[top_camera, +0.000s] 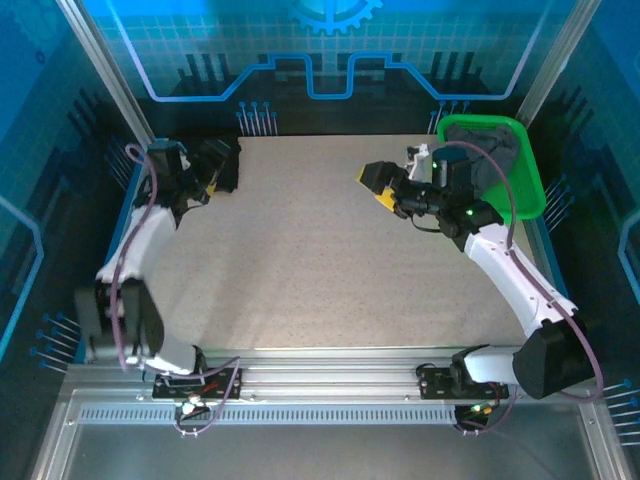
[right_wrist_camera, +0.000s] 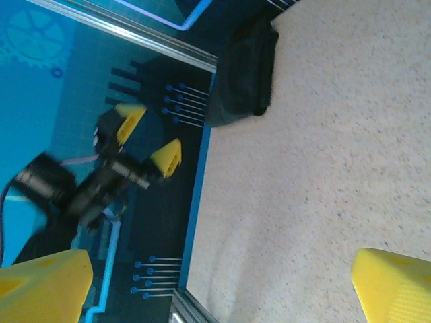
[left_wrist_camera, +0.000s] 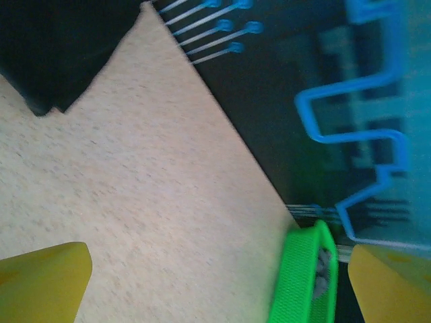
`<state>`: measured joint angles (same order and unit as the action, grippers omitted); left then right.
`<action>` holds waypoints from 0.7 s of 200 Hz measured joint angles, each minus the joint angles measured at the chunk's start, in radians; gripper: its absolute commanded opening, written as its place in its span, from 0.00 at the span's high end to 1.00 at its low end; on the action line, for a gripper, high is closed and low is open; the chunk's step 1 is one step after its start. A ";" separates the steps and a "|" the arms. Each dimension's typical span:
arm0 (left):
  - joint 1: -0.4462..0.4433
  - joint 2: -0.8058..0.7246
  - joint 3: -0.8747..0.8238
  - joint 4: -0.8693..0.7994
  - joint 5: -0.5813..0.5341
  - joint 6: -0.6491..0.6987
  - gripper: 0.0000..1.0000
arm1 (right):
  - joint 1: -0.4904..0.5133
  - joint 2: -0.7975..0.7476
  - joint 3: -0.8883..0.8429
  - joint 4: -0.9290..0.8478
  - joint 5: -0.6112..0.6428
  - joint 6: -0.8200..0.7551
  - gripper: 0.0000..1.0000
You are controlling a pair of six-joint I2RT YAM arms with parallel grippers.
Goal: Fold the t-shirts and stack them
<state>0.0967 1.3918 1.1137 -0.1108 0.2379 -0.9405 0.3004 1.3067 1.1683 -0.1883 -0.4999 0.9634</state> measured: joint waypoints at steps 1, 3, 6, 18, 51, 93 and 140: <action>-0.005 -0.020 -0.011 0.000 -0.008 0.000 0.01 | 0.000 0.002 0.004 0.000 0.000 0.003 0.00; -0.008 -0.032 -0.016 0.000 -0.011 0.000 0.01 | 0.000 0.002 0.005 0.000 0.001 0.003 0.00; -0.015 -0.068 -0.034 -0.007 -0.026 -0.002 0.01 | 0.000 0.003 0.008 0.002 0.002 0.005 0.00; -0.041 -0.178 -0.085 -0.043 -0.080 -0.002 0.01 | -0.001 0.010 0.019 0.004 0.002 0.006 0.00; -0.089 -0.349 -0.131 -0.241 -0.294 0.006 0.01 | -0.007 0.010 0.052 -0.065 0.051 -0.035 0.00; -0.134 -0.499 -0.195 -0.425 -0.587 0.148 0.01 | -0.028 -0.051 0.086 -0.259 0.347 -0.187 0.00; -0.135 -0.565 -0.587 -0.195 -0.633 0.541 0.01 | -0.044 -0.234 -0.375 -0.129 0.733 -0.541 0.00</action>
<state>-0.0387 0.8265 0.5266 -0.3061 -0.3950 -0.4000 0.2562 1.0725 0.7933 -0.3168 0.2333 0.4229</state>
